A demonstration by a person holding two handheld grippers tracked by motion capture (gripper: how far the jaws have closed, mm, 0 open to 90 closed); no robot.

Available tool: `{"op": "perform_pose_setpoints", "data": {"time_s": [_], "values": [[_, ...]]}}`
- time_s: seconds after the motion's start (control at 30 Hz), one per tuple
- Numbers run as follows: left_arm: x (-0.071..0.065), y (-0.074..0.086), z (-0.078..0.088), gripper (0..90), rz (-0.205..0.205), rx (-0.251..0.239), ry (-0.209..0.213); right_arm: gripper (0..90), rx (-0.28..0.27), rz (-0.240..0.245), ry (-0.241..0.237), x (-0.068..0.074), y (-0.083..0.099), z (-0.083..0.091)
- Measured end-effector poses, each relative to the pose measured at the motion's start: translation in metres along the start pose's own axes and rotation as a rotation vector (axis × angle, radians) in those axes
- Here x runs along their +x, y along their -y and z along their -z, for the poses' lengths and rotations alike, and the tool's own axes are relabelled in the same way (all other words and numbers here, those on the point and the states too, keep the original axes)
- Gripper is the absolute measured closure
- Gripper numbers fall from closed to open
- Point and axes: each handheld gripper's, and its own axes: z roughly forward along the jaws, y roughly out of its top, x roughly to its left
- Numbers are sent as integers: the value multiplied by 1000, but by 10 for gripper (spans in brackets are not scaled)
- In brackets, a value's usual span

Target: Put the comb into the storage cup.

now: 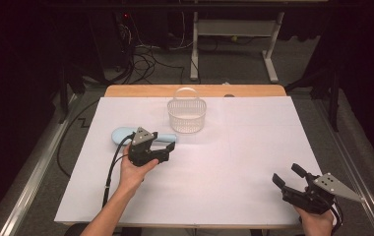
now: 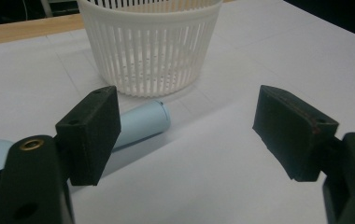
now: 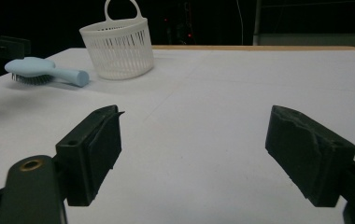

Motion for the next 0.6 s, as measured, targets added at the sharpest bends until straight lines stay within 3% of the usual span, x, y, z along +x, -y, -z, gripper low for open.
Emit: {"op": "perform_pose_setpoints", "data": {"time_s": [0.27,0.57,0.6], "values": [[6,-10,-7,306,3,25,-17,191,0,-2,-1,0,0,0],[12,-28,-19,363,-7,95,-46,191,1,-4,1,-1,0,0],[13,-31,-22,367,-13,120,-59,191,1,-4,1,-1,0,0]]}}
